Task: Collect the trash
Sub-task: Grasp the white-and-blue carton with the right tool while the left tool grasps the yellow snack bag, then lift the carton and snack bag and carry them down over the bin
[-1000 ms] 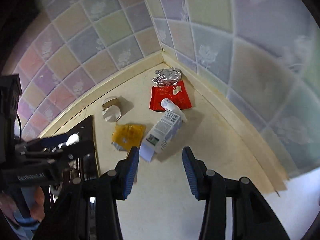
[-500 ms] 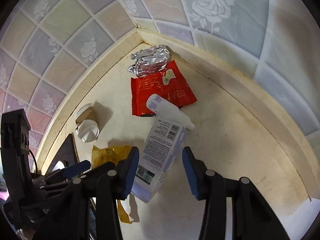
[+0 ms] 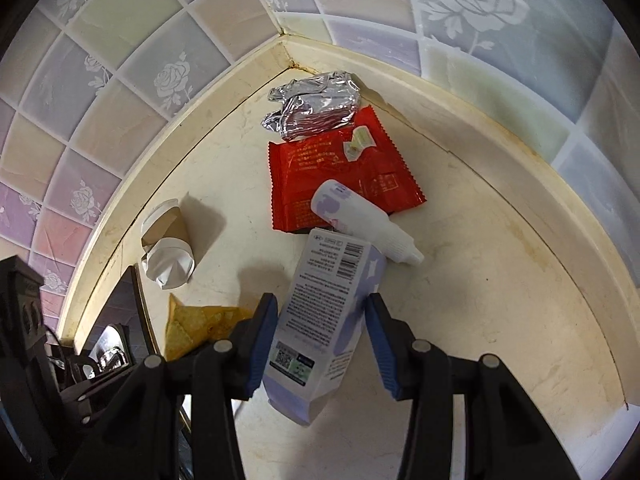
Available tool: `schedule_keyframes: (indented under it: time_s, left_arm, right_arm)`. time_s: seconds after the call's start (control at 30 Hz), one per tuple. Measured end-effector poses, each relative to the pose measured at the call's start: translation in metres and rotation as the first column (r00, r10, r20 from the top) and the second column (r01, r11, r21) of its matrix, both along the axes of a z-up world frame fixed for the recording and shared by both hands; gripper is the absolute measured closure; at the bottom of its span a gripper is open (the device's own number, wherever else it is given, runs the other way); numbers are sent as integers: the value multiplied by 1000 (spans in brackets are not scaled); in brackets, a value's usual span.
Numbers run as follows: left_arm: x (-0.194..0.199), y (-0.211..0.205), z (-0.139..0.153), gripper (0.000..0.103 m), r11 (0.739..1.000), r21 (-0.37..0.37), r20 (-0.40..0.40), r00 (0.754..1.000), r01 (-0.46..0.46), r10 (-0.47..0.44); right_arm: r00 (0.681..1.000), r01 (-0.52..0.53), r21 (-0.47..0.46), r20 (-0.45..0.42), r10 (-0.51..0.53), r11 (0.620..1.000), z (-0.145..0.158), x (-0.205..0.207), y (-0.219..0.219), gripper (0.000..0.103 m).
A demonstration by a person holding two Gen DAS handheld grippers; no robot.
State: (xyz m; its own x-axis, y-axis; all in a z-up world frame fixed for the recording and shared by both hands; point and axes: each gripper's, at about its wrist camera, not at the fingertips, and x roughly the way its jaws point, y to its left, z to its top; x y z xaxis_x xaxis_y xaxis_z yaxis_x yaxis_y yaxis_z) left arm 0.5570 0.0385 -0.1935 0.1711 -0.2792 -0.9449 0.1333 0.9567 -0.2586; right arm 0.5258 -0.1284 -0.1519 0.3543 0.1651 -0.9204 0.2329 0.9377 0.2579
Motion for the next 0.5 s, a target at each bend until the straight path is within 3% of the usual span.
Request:
schedule_keyframes:
  time_s: [0.17,0.33,0.4,0.47,0.5]
  left_arm:
    - [-6,5,16,94,998,63,58,998,-15,12]
    - [-18,5,27,95,994,100,95,995,-31,22]
    - [-22,3,30,95,988,151,120,993,-32,14]
    - [-33,1,33,95,979,199,155,988,-31,0]
    - [-37,1,35,95,975,218,168,986,-30,-7]
  right_arm:
    - [999,-2,-72,-34,0,997,-1,7,11,47]
    - [995,-31,-108,-99,20,994,-15,8,19,46]
    - [996,-40,-131,-79,30,991,-15,4,20,50]
    - [997,-44,-134,-66,36,990,-14,-2,19,67]
    - [997,-43,-129,-62,35,991,-14,-6,17,67]
